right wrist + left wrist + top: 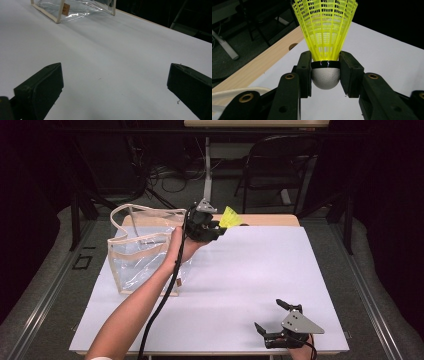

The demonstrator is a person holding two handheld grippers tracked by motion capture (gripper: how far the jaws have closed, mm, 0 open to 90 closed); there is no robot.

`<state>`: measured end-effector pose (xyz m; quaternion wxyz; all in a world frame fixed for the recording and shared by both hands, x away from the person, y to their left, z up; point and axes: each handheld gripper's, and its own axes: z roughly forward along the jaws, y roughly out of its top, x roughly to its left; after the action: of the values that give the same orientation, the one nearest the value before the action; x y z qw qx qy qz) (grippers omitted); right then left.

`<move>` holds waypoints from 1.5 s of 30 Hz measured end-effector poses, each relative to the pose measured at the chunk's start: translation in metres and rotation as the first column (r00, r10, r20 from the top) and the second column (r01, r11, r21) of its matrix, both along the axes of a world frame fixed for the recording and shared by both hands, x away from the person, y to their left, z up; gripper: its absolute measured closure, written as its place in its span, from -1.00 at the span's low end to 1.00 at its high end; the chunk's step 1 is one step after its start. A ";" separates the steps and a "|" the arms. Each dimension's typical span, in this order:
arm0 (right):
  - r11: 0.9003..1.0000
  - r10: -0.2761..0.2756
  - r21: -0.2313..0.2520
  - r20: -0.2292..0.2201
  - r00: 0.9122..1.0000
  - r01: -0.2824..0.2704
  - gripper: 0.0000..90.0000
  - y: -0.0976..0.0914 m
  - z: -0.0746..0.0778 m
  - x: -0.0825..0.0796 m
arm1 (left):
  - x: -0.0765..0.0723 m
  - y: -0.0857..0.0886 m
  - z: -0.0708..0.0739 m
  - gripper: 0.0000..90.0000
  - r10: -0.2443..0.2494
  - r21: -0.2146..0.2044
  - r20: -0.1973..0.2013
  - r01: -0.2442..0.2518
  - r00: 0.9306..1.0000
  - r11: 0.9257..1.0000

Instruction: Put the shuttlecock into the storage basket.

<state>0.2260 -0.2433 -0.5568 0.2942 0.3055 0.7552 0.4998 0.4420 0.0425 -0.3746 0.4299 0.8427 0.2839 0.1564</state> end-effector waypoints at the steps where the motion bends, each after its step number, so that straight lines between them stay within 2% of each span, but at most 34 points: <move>1: 1.000 0.000 0.001 0.000 1.000 0.000 -1.00 0.000 0.000 0.000 | 0.001 0.001 0.001 0.43 0.003 -0.003 0.002 -0.003 1.000 1.000; 11: 1.000 -0.001 0.000 -0.003 1.000 0.001 -1.00 0.000 0.000 0.000 | 0.006 0.010 0.010 0.43 0.017 0.007 0.007 -0.017 1.000 1.000; 25: 1.000 0.000 0.000 -0.003 1.000 0.000 -1.00 0.001 0.000 0.000 | 0.004 0.024 0.023 0.43 0.032 -0.004 0.035 -0.032 0.999 0.999; 45: 1.000 0.002 -0.003 -0.002 1.000 -0.002 -1.00 0.000 0.000 0.000 | 0.004 0.049 0.029 0.43 0.075 -0.022 0.045 -0.074 0.996 0.997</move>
<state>0.2259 -0.2429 -0.5567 0.2934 0.3047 0.7566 0.4986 0.4457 0.0912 -0.3454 0.4388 0.8232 0.3068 0.1889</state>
